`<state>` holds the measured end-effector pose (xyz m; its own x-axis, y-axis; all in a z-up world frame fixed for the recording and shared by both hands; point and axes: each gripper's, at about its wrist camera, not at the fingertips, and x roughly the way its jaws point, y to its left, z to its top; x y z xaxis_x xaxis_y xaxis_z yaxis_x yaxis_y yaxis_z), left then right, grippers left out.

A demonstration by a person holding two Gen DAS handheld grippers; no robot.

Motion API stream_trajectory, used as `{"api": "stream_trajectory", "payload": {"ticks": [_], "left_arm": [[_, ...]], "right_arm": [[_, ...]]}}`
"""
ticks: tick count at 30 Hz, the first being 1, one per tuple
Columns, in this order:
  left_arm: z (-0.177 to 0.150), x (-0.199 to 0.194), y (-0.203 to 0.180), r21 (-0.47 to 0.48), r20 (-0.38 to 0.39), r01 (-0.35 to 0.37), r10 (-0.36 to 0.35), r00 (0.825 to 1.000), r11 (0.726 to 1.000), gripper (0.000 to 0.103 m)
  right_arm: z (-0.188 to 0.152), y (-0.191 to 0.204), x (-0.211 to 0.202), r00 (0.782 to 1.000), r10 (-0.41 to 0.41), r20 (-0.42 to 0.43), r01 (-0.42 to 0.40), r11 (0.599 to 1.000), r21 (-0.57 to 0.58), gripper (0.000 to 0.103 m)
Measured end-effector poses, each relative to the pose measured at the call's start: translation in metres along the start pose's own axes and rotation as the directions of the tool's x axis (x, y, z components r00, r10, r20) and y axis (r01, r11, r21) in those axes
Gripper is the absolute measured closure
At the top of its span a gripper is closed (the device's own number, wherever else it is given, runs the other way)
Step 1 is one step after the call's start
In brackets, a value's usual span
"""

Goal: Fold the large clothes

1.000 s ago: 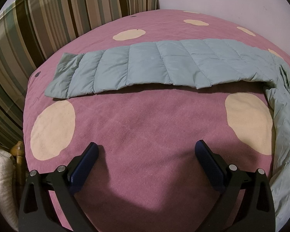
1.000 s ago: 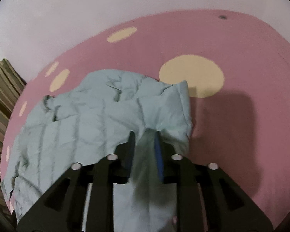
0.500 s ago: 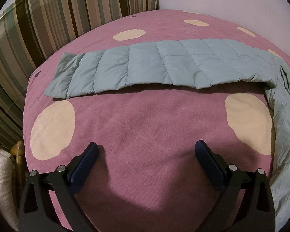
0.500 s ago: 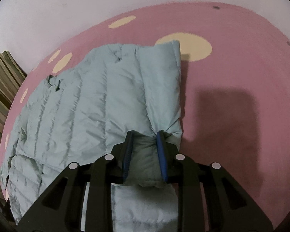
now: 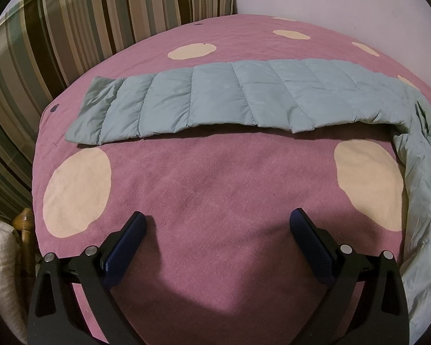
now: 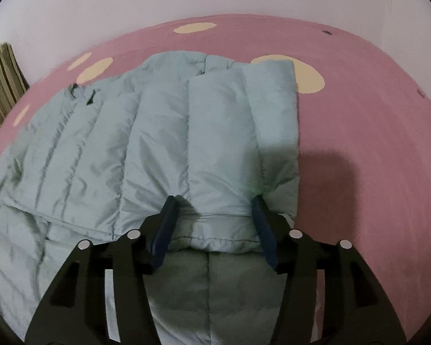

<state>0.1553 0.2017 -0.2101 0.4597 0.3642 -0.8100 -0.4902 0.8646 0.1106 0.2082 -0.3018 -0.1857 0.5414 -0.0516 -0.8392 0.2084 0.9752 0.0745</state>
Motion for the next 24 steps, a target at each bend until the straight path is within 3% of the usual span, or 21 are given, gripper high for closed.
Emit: {"api": "stream_trajectory", "payload": {"ticks": [5, 11, 15, 18, 24], "left_arm": [[0.000, 0.000, -0.001, 0.000, 0.000, 0.001, -0.001, 1.000, 1.000, 0.004], [0.000, 0.001, -0.002, -0.010, -0.003, 0.009, -0.010, 1.000, 1.000, 0.004], [0.002, -0.004, 0.004, -0.020, 0.002, 0.055, -0.055, 0.998, 0.998, 0.004], [0.010, -0.012, 0.022, -0.050, 0.034, 0.080, -0.079, 0.996, 0.996, 0.004], [0.040, -0.004, 0.083, -0.180, 0.081, 0.026, -0.011, 0.997, 0.983, 0.005]], "right_arm": [[-0.003, 0.006, 0.004, 0.999, -0.028, 0.030, 0.029, 0.999, -0.035, 0.040], [-0.005, 0.007, 0.006, 0.999, -0.011, 0.033, 0.012, 0.999, -0.048, 0.022], [-0.005, 0.011, 0.006, 0.999, -0.024, 0.036, 0.026, 0.998, -0.065, 0.019], [-0.006, 0.011, 0.005, 0.999, -0.018, 0.035, 0.020, 0.998, -0.065, 0.018], [-0.007, 0.013, 0.004, 0.999, -0.021, 0.036, 0.023, 0.997, -0.071, 0.016]]}}
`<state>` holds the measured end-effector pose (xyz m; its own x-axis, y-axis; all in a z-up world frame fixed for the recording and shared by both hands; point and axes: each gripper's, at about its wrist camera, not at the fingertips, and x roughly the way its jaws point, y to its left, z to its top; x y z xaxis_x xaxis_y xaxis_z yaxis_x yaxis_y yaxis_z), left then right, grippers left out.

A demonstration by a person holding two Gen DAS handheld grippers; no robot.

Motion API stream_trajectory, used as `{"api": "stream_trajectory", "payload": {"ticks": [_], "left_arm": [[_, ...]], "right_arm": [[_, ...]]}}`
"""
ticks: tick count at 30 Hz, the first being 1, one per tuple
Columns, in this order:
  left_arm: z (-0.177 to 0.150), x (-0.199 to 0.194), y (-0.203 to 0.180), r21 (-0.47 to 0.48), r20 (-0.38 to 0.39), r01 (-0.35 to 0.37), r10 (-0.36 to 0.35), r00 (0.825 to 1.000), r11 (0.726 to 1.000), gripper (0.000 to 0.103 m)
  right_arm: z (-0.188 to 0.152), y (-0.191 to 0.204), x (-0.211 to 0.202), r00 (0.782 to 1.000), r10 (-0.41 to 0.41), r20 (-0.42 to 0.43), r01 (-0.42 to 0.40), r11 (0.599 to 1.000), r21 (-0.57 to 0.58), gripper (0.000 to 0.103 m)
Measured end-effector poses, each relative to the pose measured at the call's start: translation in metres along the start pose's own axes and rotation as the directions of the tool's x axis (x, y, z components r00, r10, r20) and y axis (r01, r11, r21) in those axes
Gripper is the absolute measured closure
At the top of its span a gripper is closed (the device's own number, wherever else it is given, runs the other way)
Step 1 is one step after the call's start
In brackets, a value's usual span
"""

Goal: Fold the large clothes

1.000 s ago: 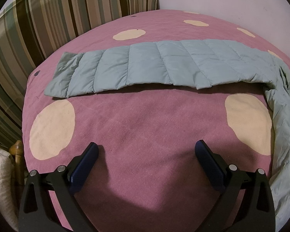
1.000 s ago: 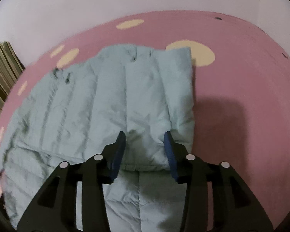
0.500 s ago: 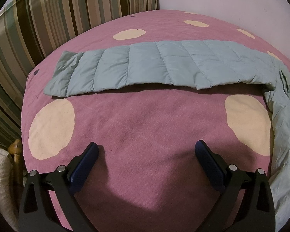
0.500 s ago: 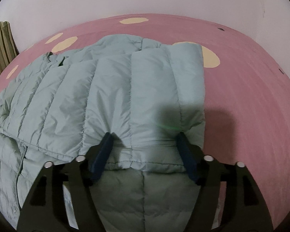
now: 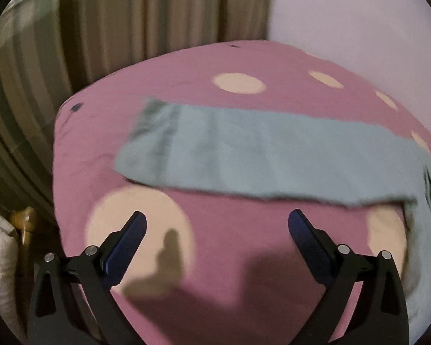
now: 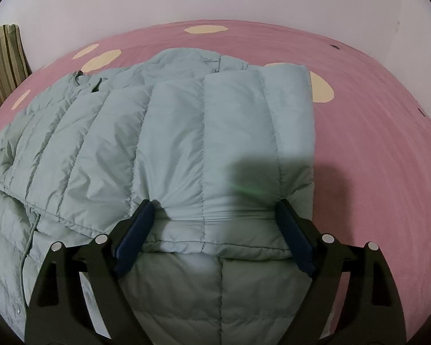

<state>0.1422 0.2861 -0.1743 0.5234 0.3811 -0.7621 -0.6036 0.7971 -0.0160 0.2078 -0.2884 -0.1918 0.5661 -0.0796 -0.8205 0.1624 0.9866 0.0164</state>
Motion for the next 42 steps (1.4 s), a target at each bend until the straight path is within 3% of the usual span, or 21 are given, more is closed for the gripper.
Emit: {"api": "stream_trajectory", "payload": {"ticks": [4, 8, 10, 11, 13, 15, 16, 18, 21, 25, 28, 33, 36, 42], "left_arm": [[0.021, 0.023, 0.039, -0.092, -0.019, -0.020, 0.018, 1.000, 0.996, 0.005], [0.031, 0.039, 0.065, -0.176, -0.031, 0.060, -0.066, 0.997, 0.983, 0.005], [0.031, 0.045, 0.074, -0.194, -0.040, 0.082, -0.092, 0.995, 0.978, 0.011], [0.032, 0.049, 0.075, -0.193, -0.036, 0.105, -0.114, 0.993, 0.975, 0.024], [0.035, 0.052, 0.076, -0.175, -0.033, 0.102, -0.110, 0.993, 0.979, 0.033], [0.038, 0.052, 0.076, -0.157, -0.030, 0.104, -0.110, 0.993, 0.982, 0.056], [0.039, 0.052, 0.075, -0.147, -0.033, 0.101, -0.107, 0.994, 0.984, 0.061], [0.041, 0.052, 0.070, -0.120, -0.033, 0.152, -0.157, 0.987, 0.981, 0.087], [0.044, 0.049, 0.060, -0.091, -0.032, 0.158, -0.162, 0.986, 0.983, 0.094], [0.050, 0.029, 0.043, -0.063, 0.009, 0.179, -0.179, 0.984, 0.982, 0.095], [0.058, 0.005, 0.015, -0.003, 0.061, 0.200, -0.200, 0.978, 0.980, 0.095], [0.064, -0.035, -0.062, 0.126, 0.106, 0.281, -0.295, 0.950, 0.951, 0.095], [0.058, -0.054, -0.116, 0.201, 0.095, 0.340, -0.363, 0.927, 0.919, 0.095], [0.021, -0.085, -0.239, 0.378, 0.040, 0.425, -0.474, 0.880, 0.823, 0.095]], "right_arm": [[0.001, 0.000, 0.001, 1.000, 0.001, 0.000, -0.001, 1.000, -0.001, 0.016], [0.000, 0.000, 0.001, 1.000, -0.001, 0.000, 0.001, 1.000, -0.001, 0.016], [0.000, 0.000, 0.001, 1.000, -0.003, 0.000, 0.003, 1.000, -0.003, 0.016], [0.001, 0.000, 0.001, 1.000, -0.003, 0.000, 0.003, 1.000, -0.005, 0.016], [0.001, 0.000, 0.001, 1.000, -0.003, 0.000, 0.003, 1.000, -0.005, 0.016], [0.001, 0.000, 0.001, 1.000, -0.003, 0.000, 0.003, 1.000, -0.005, 0.016], [0.000, 0.000, 0.001, 1.000, -0.003, 0.000, 0.003, 1.000, -0.005, 0.016], [0.001, 0.000, 0.001, 1.000, -0.004, 0.000, 0.004, 1.000, -0.006, 0.016], [0.001, 0.000, 0.002, 1.000, -0.002, 0.000, 0.002, 1.000, -0.006, 0.016], [0.001, 0.000, 0.001, 1.000, -0.002, 0.000, 0.002, 1.000, -0.006, 0.016], [0.000, 0.000, 0.001, 1.000, -0.001, 0.000, 0.001, 1.000, -0.005, 0.016], [0.000, 0.000, 0.001, 1.000, 0.004, 0.002, -0.004, 1.000, -0.003, 0.015], [0.001, 0.000, 0.002, 1.000, 0.009, 0.003, -0.009, 1.000, 0.000, 0.015], [0.000, -0.001, 0.001, 1.000, 0.019, 0.005, -0.019, 1.000, 0.008, 0.013]]}}
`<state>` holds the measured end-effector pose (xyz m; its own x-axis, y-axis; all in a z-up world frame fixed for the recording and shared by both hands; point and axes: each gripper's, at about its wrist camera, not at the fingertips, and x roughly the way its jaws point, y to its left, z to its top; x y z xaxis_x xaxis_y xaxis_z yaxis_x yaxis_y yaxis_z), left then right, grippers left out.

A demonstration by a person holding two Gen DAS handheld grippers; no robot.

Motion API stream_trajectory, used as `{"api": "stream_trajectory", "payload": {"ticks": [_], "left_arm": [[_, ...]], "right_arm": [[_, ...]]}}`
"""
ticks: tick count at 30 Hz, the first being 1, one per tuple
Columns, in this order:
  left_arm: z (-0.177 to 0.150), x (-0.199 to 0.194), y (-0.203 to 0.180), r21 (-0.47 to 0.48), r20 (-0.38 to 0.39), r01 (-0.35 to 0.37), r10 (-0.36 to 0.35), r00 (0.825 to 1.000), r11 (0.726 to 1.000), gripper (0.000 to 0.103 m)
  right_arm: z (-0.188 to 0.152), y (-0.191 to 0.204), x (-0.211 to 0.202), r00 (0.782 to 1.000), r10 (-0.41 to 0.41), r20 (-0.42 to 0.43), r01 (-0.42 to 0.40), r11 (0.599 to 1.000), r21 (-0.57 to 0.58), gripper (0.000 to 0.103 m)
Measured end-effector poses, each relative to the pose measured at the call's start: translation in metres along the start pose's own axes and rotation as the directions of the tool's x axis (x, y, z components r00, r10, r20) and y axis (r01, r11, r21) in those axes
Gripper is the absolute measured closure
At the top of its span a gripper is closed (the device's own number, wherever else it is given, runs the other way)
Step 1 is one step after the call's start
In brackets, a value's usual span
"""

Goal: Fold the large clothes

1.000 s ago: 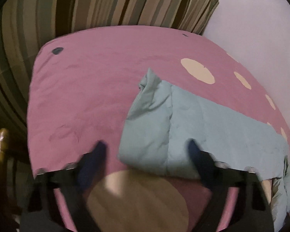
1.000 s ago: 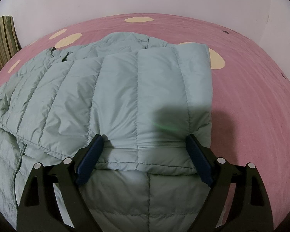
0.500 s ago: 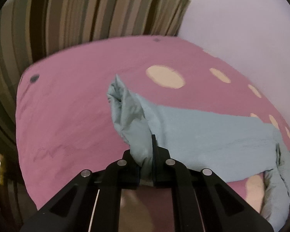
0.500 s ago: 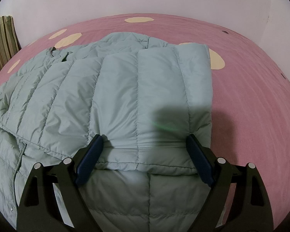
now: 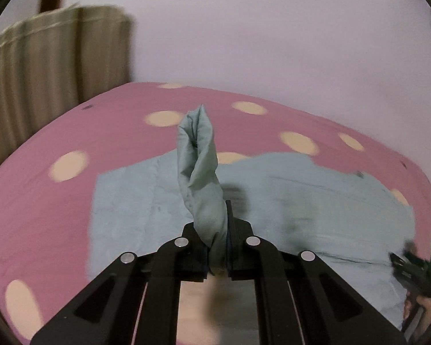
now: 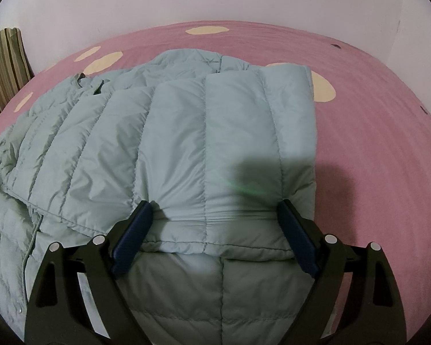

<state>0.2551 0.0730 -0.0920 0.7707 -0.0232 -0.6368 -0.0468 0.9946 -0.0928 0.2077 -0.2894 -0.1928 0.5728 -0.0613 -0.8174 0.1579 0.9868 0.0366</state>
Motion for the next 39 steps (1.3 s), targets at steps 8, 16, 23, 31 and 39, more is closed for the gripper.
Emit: {"api": "stream_trajectory", "payload": {"ticks": [8, 16, 23, 31, 39], "left_arm": [[-0.013, 0.028, -0.145, 0.176, -0.057, 0.157, -0.149, 0.987, 0.972, 0.095], [-0.050, 0.071, -0.201, 0.226, -0.187, 0.225, -0.185, 0.965, 0.948, 0.093], [-0.057, 0.040, -0.205, 0.260, -0.117, 0.228, -0.204, 0.972, 0.938, 0.035], [-0.057, 0.000, -0.137, 0.270, -0.032, 0.066, -0.060, 0.998, 0.961, 0.033], [-0.069, 0.011, -0.037, 0.126, -0.071, -0.102, 0.112, 0.991, 0.987, 0.033]], "right_arm": [[0.000, -0.001, 0.000, 1.000, 0.015, 0.001, -0.015, 1.000, 0.013, 0.012], [-0.001, -0.001, -0.001, 1.000, 0.024, 0.004, -0.024, 0.999, 0.022, 0.011], [-0.001, -0.001, -0.001, 1.000, 0.022, 0.004, -0.022, 0.999, 0.024, 0.011], [0.002, 0.002, -0.015, 1.000, -0.010, 0.028, 0.009, 1.000, 0.027, 0.011], [0.019, 0.057, -0.051, 0.982, 0.179, 0.062, -0.181, 0.983, 0.023, 0.019]]}}
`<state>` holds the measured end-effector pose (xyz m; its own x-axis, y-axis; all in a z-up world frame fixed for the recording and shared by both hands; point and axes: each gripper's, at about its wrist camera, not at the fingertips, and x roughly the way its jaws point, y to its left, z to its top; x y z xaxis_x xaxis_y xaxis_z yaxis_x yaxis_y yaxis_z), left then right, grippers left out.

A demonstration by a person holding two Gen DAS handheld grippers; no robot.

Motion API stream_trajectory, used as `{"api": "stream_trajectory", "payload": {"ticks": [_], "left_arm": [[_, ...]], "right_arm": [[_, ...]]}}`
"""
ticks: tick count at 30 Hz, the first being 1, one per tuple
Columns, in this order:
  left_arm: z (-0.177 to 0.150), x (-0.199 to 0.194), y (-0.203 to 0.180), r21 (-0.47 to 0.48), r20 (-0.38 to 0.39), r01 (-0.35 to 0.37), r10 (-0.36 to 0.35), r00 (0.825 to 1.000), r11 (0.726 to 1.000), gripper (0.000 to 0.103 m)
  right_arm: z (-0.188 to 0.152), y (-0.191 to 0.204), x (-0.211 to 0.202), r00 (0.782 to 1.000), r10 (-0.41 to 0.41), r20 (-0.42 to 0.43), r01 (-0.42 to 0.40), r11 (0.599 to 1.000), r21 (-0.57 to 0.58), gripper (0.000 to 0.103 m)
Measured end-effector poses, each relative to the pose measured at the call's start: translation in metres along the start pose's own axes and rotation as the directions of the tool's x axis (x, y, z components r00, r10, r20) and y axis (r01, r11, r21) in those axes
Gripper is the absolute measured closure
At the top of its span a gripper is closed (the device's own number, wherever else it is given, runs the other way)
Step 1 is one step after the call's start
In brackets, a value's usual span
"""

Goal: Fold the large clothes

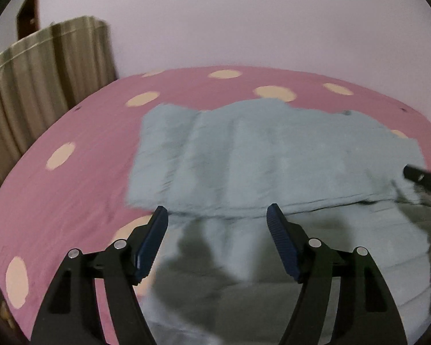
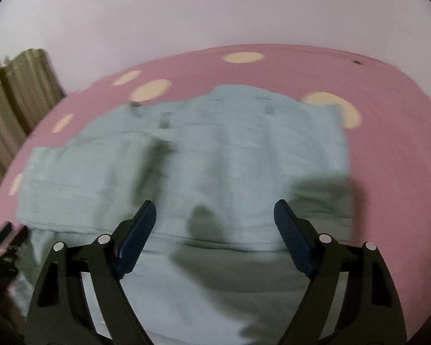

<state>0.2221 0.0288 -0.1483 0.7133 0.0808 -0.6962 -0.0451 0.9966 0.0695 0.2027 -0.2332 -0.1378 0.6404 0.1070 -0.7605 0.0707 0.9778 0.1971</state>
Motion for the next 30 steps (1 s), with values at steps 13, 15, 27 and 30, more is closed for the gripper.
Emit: {"api": "stream_trajectory", "payload": {"ticks": [13, 15, 27, 30], "left_arm": [[-0.009, 0.007, 0.022, -0.044, -0.015, 0.004, -0.004, 1.000, 0.999, 0.033], [-0.008, 0.007, 0.023, -0.040, -0.004, -0.001, 0.001, 1.000, 0.999, 0.033], [-0.005, 0.028, 0.021, -0.046, -0.047, -0.026, 0.024, 0.999, 0.999, 0.033], [-0.005, 0.033, 0.021, -0.046, -0.061, -0.036, 0.034, 0.998, 0.998, 0.033]], "right_arm": [[0.006, 0.063, 0.041, 0.990, 0.094, -0.105, -0.098, 0.995, -0.032, 0.098], [0.013, 0.057, 0.026, 0.997, 0.068, -0.045, -0.070, 0.997, -0.038, 0.099], [0.015, -0.063, 0.011, 0.987, -0.157, -0.017, 0.158, 0.985, 0.072, 0.099], [0.006, -0.080, 0.025, 0.983, -0.175, -0.052, 0.179, 0.981, 0.080, 0.099]]}}
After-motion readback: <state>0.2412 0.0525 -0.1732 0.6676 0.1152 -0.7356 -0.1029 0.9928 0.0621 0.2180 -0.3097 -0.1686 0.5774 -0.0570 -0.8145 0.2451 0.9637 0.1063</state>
